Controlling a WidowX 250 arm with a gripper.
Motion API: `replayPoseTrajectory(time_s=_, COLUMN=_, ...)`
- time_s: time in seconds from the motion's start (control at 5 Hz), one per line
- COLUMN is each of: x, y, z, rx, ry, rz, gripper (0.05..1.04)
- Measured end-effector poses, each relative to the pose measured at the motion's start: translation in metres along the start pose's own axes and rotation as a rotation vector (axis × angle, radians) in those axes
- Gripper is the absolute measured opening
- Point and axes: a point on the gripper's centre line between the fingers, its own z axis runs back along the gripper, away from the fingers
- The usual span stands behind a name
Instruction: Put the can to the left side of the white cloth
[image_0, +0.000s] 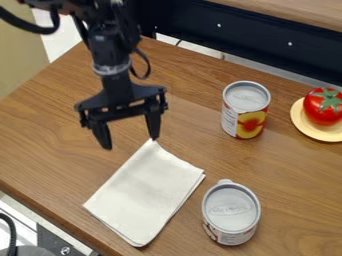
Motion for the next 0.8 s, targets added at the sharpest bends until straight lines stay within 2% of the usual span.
replayPoseTrajectory(time_s=0.2, x=0.002, y=-0.019, z=0.007, rx=0.009, ry=-0.069, rz=-0.238, gripper=0.996)
replayPoseTrajectory(time_s=0.4, x=0.005, y=-0.049, z=0.012, rx=-0.009, ry=-0.156, rz=-0.515, gripper=0.996)
replayPoseTrajectory(time_s=0.6, x=0.009, y=-0.073, z=0.013, rx=0.040, ry=-0.171, rz=-0.750, gripper=0.996)
replayPoseTrajectory(time_s=0.8, x=0.009, y=-0.091, z=0.012, rx=0.108, ry=-0.159, rz=-0.980, gripper=0.996)
